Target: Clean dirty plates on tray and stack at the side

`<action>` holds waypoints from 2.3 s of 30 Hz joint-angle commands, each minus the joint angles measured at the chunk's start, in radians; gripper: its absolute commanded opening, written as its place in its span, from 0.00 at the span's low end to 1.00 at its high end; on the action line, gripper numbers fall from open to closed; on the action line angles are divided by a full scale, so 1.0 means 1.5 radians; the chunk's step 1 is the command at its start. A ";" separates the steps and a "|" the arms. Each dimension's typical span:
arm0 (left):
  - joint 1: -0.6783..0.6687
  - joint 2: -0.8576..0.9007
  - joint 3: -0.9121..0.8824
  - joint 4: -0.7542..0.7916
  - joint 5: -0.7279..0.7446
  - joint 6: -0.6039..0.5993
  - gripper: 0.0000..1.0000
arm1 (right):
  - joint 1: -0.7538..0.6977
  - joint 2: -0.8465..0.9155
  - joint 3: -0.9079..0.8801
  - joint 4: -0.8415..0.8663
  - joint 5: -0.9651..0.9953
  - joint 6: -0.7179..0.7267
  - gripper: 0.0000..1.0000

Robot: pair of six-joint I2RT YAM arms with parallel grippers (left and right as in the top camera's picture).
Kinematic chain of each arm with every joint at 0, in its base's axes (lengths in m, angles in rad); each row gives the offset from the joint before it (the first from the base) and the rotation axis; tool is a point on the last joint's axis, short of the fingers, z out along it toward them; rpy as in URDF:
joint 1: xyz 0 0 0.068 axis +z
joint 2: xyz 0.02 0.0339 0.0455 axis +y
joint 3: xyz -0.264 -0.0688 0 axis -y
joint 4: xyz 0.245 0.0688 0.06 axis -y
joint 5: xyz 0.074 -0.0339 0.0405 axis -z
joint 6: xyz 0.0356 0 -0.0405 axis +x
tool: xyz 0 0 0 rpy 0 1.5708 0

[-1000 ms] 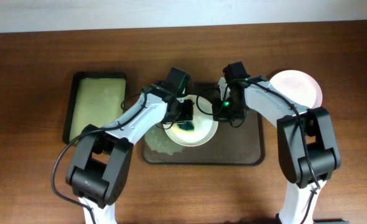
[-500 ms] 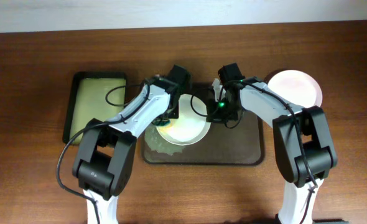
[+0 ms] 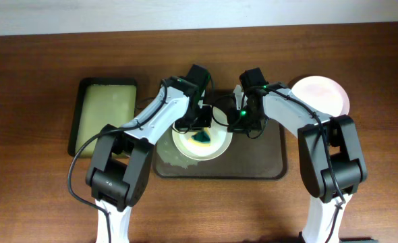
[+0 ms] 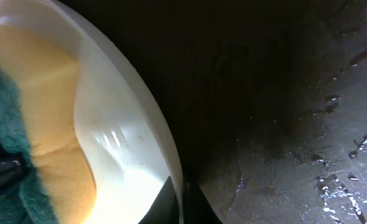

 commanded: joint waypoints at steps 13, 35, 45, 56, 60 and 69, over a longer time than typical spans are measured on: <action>0.076 -0.022 -0.032 -0.076 -0.458 -0.088 0.00 | -0.006 0.014 0.017 -0.012 0.046 -0.009 0.04; 0.434 -0.073 -0.056 0.038 -0.077 0.089 0.00 | 0.328 -0.042 0.402 -0.306 0.998 -0.205 0.04; 0.453 -0.060 -0.030 0.012 -0.105 0.088 1.00 | 0.376 -0.042 0.402 -0.310 1.099 -0.220 0.04; 0.454 -0.166 0.105 -0.136 -0.128 0.088 0.99 | 0.400 -0.041 0.396 -0.336 0.851 -0.219 0.04; 0.454 -0.166 0.105 -0.136 -0.128 0.088 0.99 | 0.373 -0.063 0.405 -0.342 0.832 -0.074 0.04; 0.454 -0.166 0.105 -0.136 -0.128 0.088 0.99 | 0.082 -0.067 0.376 -0.244 0.134 -0.068 0.04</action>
